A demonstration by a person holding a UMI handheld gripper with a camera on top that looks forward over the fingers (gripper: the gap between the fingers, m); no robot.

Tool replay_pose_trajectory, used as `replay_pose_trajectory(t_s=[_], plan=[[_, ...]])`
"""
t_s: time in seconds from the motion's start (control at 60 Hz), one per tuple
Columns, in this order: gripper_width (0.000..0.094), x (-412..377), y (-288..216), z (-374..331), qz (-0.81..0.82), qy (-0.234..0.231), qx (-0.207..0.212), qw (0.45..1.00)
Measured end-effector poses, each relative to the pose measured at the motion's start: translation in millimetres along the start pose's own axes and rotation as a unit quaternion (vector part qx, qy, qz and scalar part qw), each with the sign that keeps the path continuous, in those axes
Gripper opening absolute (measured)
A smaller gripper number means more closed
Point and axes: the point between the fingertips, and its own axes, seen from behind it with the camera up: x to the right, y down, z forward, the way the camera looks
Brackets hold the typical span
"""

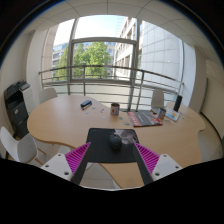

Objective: Arrange mouse

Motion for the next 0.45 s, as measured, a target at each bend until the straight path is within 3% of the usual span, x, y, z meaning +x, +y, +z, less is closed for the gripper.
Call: replay_pose_trajectory(t_s=[0.183, 0.45], plan=[[0.0844, -9.9, 23.4, -57.8, -0.005, 0.006, -0.002, 1.000], [0.0844, -18.8, 31.9, -85.9, -0.003, 0.007, -0.001, 1.000]])
